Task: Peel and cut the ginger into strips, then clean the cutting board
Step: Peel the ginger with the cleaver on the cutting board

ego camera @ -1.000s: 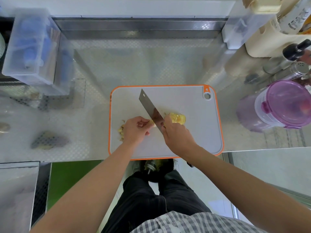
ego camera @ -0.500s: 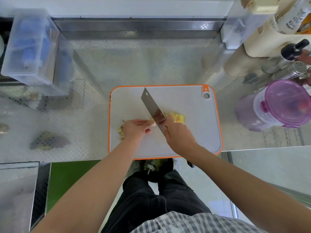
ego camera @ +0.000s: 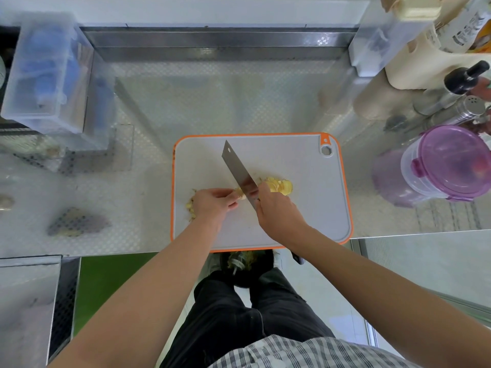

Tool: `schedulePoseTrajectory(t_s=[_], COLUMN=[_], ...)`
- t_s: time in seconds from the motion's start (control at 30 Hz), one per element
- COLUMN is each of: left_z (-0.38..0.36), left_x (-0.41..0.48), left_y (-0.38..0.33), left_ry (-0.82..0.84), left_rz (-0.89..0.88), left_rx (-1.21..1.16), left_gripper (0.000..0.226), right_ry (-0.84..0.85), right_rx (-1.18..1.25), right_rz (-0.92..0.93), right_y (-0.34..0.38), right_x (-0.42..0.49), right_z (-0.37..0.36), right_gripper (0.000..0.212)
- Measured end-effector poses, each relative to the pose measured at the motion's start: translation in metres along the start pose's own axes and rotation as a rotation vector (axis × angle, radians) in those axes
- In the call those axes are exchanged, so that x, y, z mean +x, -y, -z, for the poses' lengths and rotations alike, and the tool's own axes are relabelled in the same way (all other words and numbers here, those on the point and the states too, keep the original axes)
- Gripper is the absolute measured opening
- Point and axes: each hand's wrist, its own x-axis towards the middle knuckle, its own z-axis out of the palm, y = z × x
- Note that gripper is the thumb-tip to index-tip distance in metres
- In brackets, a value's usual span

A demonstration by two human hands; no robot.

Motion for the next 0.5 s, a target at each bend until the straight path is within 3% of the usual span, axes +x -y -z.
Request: schedulePoseTrajectory(t_s=[0.5], left_z=[0.003], left_x=[0.001], left_y=[-0.002], left_ry=[0.033], left_rz=[-0.009], left_rx=[-0.051], left_gripper=[0.01], right_ry=[0.0], right_rx=[0.139], right_rz=[-0.024], right_y=[-0.002], right_x=[0.02], right_z=[-0.017], right_gripper=[0.016])
